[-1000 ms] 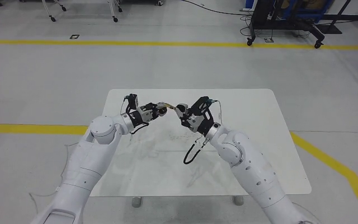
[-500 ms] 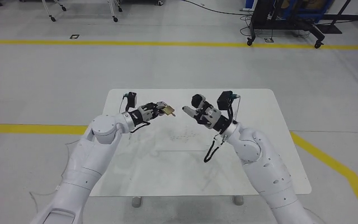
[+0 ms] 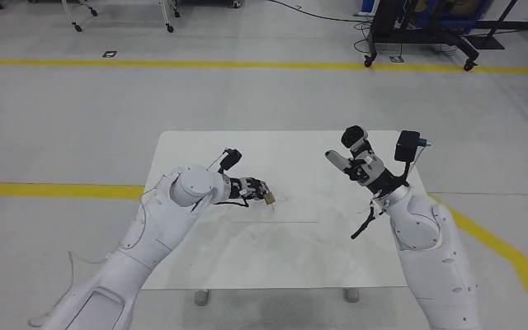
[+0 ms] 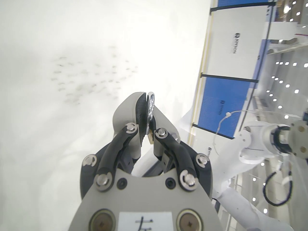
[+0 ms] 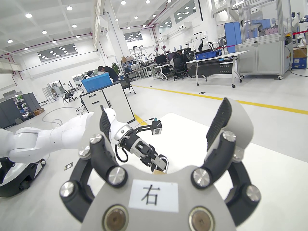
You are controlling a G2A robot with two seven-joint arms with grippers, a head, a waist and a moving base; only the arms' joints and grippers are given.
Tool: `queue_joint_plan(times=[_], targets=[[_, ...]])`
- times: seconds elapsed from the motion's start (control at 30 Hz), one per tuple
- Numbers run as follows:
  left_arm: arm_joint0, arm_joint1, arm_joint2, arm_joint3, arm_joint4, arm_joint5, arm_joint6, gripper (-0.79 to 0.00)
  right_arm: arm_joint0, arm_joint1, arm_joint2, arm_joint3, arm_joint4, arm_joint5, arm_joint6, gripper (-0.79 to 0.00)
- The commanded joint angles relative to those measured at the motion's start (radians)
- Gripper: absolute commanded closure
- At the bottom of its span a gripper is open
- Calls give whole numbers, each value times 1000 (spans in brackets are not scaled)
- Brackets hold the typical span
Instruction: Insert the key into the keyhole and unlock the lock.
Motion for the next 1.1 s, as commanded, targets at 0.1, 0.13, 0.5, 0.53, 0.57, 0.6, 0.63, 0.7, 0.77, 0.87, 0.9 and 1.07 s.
queue_joint_plan(times=[0.1,0.13,0.5,0.53,0.57,0.6,0.63,0.7,0.77,0.87,0.9,1.07], targets=[[-113,-45,106,133,47,60,-80,-548,0,0,0,0,0,0,0,-785],[-134,-51,127,154,66,72,-125,-785,0,0,0,0,0,0,0,-785],[-228,-47,31,185,-3,89,-152,-785,0,0,0,0,0,0,0,-785],[-224,-39,-5,166,-27,74,-132,-785,0,0,0,0,0,0,0,-785],[-218,-30,-44,142,-50,58,-112,-785,0,0,0,0,0,0,0,-785],[-210,-19,-86,107,-65,32,-84,-785,0,0,0,0,0,0,0,-785],[-196,-8,-133,62,-80,-7,-49,-785,0,0,0,0,0,0,0,-785],[-148,15,-233,-42,-111,-80,22,-785,0,0,0,0,0,0,0,-785],[-83,37,-326,-149,-117,-139,100,-785,0,0,0,0,0,0,0,-785],[2,59,-426,-276,-104,-128,177,-785,0,0,0,0,0,0,0,-785],[10,60,-435,-285,-112,-117,183,-785,0,0,0,0,0,0,0,-785],[11,60,-436,-286,-113,-116,184,-785,0,0,0,0,0,0,0,-784]])
